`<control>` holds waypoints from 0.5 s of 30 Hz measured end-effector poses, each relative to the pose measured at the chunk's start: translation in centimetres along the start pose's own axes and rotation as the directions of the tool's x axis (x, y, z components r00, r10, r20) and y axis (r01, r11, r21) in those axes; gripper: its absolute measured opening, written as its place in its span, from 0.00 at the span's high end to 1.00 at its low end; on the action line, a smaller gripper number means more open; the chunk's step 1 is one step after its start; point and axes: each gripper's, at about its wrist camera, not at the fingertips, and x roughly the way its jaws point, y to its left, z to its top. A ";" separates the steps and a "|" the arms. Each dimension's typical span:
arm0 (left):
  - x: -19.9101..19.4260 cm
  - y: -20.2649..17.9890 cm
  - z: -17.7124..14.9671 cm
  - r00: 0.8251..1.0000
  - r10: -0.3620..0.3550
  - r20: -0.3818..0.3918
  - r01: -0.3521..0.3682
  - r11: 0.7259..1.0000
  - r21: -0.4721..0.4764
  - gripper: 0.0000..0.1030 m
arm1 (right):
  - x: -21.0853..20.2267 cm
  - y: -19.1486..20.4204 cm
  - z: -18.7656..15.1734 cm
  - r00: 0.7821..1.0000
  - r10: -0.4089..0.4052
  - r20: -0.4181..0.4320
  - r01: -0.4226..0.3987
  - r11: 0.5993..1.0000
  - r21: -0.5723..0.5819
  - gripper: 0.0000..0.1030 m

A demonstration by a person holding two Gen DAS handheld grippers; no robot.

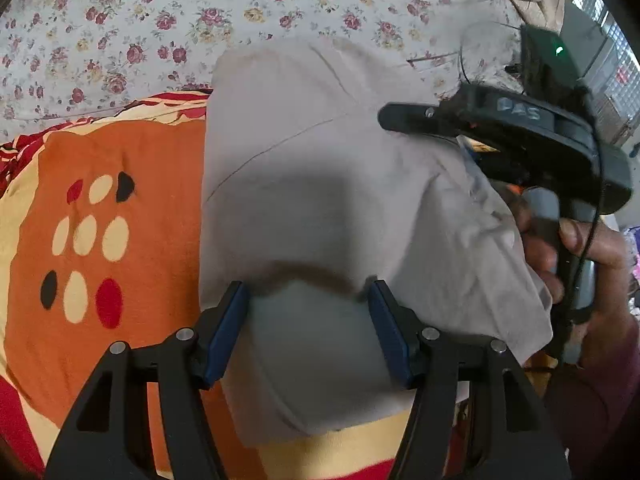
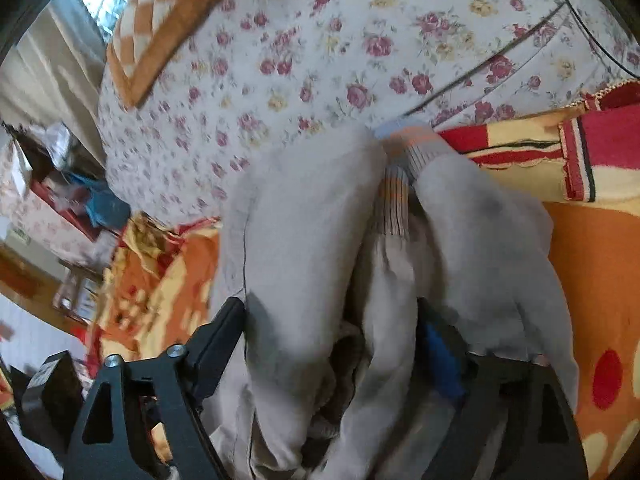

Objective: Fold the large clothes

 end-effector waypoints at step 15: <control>1.4 -3.8 1.8 0.999 -0.025 0.030 0.024 0.998 0.058 0.29 | -4.6 -4.2 0.4 0.980 -0.176 0.087 0.179 0.984 -0.024 0.98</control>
